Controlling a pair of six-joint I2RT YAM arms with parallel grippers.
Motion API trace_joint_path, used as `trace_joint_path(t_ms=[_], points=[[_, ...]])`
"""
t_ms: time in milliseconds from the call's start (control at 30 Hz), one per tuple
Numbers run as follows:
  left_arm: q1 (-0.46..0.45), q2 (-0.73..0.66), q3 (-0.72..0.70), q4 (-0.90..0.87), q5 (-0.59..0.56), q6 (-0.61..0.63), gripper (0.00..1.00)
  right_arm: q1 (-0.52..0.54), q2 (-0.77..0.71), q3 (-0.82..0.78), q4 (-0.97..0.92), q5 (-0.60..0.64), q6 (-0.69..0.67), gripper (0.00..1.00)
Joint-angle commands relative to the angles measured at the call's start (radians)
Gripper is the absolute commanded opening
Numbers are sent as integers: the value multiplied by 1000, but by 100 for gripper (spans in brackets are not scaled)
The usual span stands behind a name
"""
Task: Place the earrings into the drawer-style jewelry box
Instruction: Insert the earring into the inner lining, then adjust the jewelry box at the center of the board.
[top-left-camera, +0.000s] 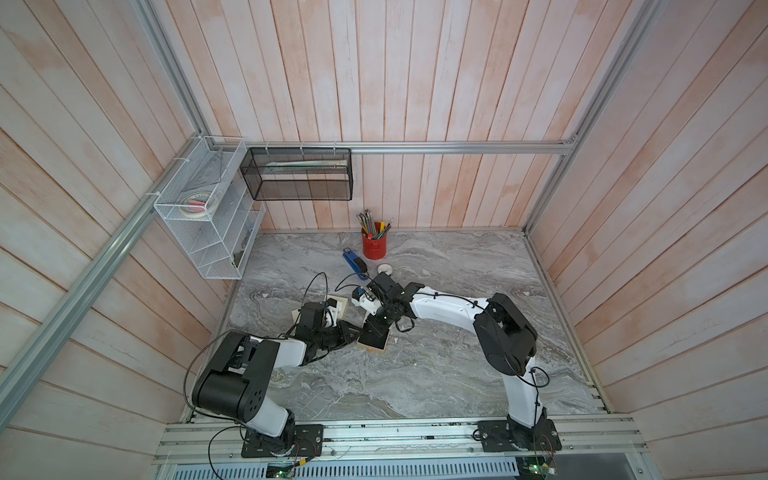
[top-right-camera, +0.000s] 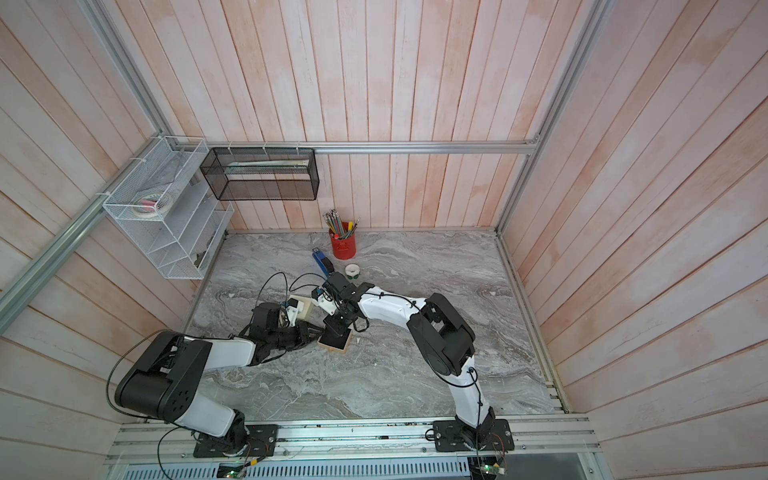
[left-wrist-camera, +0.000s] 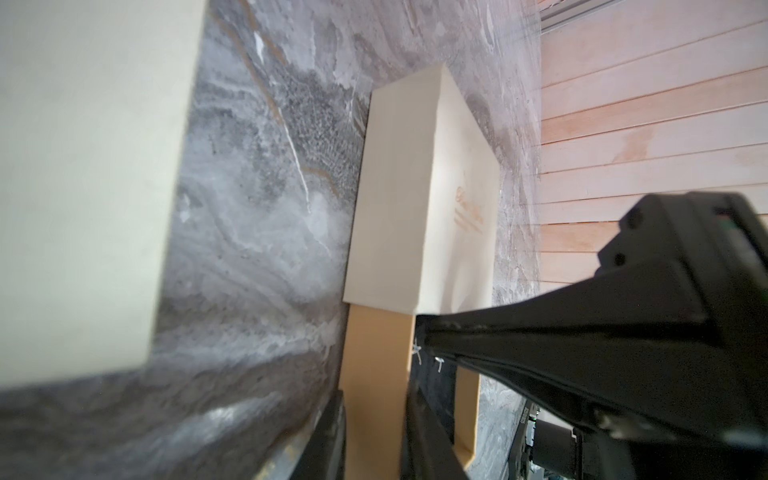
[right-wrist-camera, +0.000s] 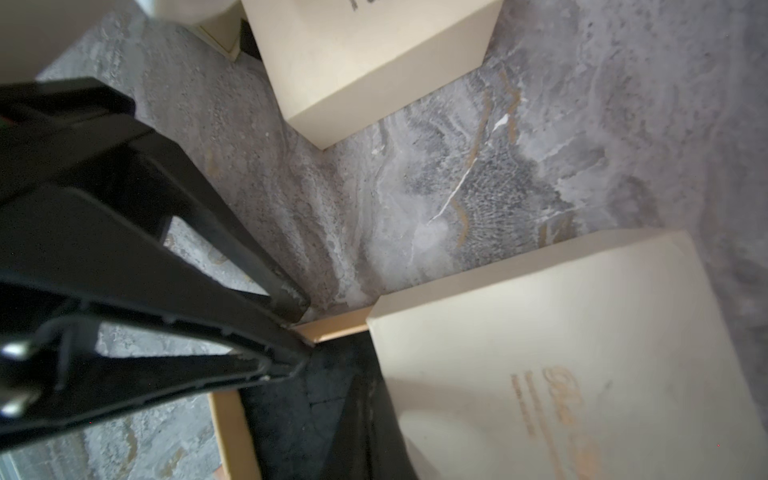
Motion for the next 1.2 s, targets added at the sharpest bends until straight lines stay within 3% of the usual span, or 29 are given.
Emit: trace_joint_path(t_ms=[0, 600, 867, 1167], points=[[-4, 15, 24, 16, 13, 15, 27, -5, 25, 21, -21, -27, 10, 0], [-6, 15, 19, 17, 13, 16, 27, -5, 32, 18, -35, -38, 11, 0], [-33, -7, 18, 1, 24, 12, 27, -53, -151, -86, 159, 22, 117, 3], [-148, -10, 28, 49, 22, -44, 32, -144, -325, -276, 282, 179, 263, 4]])
